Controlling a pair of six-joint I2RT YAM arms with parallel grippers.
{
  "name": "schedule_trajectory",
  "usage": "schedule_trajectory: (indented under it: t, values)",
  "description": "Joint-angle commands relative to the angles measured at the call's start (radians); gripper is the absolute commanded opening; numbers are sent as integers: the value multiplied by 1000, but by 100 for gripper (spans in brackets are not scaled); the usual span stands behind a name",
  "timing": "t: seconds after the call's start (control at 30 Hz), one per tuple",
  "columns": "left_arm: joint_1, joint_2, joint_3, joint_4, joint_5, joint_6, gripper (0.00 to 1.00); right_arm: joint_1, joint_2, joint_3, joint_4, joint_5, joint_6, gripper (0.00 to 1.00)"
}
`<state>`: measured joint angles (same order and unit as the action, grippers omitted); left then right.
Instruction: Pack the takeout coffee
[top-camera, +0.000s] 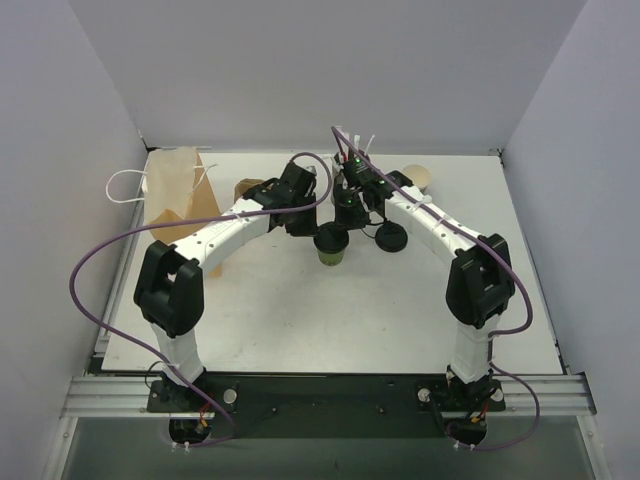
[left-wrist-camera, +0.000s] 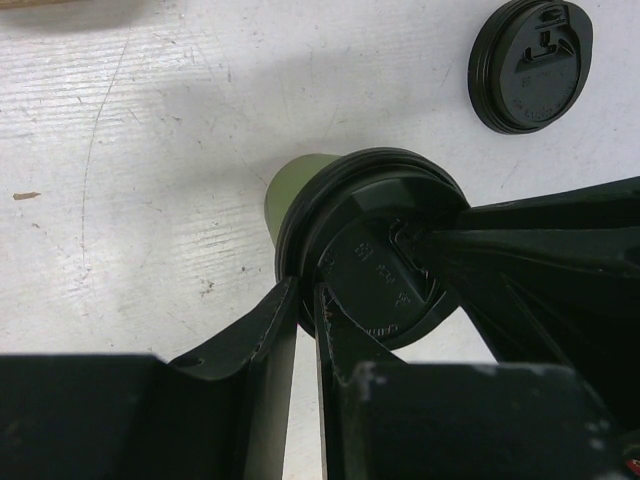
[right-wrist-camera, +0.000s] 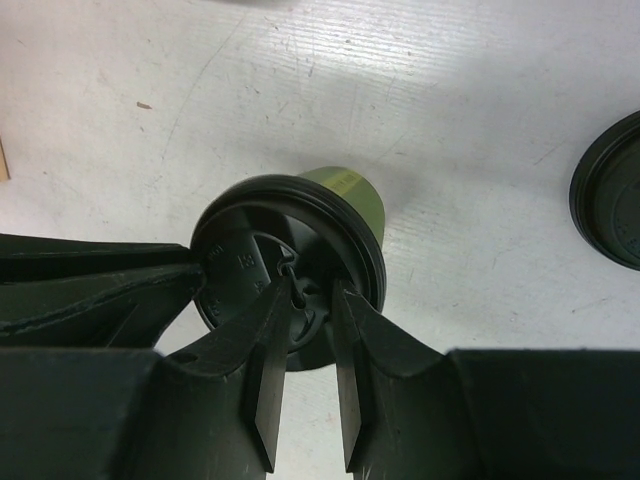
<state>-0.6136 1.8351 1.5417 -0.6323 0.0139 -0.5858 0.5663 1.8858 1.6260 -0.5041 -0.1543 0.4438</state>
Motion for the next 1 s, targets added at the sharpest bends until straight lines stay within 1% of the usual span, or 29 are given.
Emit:
schedule_trajectory:
  t: [0.0, 0.1, 0.17, 0.37, 0.53, 0.67, 0.97]
  values:
    - [3, 16, 37, -23, -5, 21, 23, 9, 19, 5, -39, 19, -14, 20]
    - [3, 18, 32, -21, -3, 21, 23, 9, 21, 9, -44, 24, -14, 21]
    - [3, 18, 34, -23, -8, 21, 23, 12, 27, 24, -74, 53, -16, 20]
    - [3, 16, 38, -26, -6, 23, 23, 17, -23, 28, -80, 84, -22, 21]
    - [3, 16, 41, -29, -6, 26, 23, 15, -45, 32, -74, 111, -22, 22]
    - [3, 16, 46, -30, -5, 29, 23, 17, -62, 23, -62, 134, -16, 26]
    - [3, 16, 51, -35, -6, 30, 23, 17, -96, 2, -31, 148, -8, 26]
